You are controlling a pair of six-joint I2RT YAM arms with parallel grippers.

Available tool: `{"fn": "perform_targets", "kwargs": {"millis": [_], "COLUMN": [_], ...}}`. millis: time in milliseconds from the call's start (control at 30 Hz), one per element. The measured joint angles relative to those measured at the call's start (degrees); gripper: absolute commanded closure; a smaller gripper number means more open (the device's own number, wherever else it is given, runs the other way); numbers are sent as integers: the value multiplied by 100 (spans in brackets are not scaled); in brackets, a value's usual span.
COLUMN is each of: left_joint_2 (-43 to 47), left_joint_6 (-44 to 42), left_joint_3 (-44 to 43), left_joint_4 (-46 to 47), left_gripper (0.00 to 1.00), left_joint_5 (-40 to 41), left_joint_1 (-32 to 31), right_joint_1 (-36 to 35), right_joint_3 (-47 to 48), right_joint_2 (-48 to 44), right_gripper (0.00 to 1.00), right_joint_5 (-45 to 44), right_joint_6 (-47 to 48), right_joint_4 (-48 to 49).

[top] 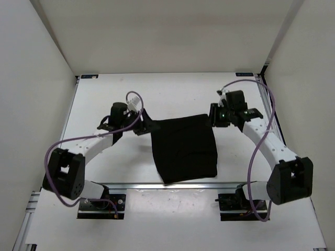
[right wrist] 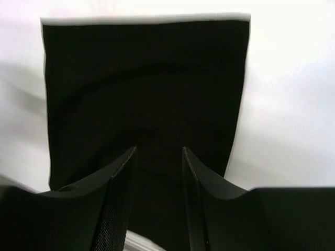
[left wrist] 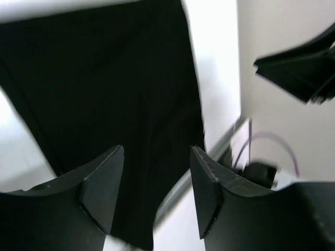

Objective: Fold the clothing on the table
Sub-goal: Flatten the skirt out, then fold the skirt

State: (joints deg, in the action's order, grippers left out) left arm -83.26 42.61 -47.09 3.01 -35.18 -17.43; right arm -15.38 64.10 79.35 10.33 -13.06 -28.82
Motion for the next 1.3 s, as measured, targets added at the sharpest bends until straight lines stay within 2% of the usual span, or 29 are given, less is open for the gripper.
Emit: {"fn": "perform_targets", "kwargs": {"millis": [233, 333, 467, 733, 1067, 1200, 1267, 1300], "left_joint_2": [859, 951, 935, 466, 378, 291, 201, 146], "left_joint_6": [-127, -55, 9, 42, 238, 348, 378, 393], "left_joint_3": [1180, 1434, 1515, 1436, 1751, 1827, 1827, 1827], "left_joint_4": [-1080, -1379, -1696, -1888, -1707, -1515, -1401, -1349], "left_gripper": [34, 35, 33, 33, 34, 38, 44, 55], "left_joint_5": [98, 162, 293, 387, 376, 199, 162, 149], "left_joint_1": [-1078, -1233, -1325, -2081, -2251, -2295, -2332, -2354], "right_joint_1": [-39, 192, 341, 339, 227, 98, 96, 81], "right_joint_3": [-1803, -2310, -2610, -3040, -3073, -3073, -3073, -3073], "right_joint_2": [-942, -1209, -1360, -1552, -1585, -1532, -1502, -1497], "right_gripper": [56, 56, 57, 57, 58, 59, 59, 59], "right_joint_5": [-160, -133, -120, -125, -118, -118, -122, -127], "right_joint_6": [-387, -557, -693, -909, -1224, -1482, -1582, -1648], "right_joint_4": [-629, -841, -879, -883, -1010, -1032, -1034, -1034]}}
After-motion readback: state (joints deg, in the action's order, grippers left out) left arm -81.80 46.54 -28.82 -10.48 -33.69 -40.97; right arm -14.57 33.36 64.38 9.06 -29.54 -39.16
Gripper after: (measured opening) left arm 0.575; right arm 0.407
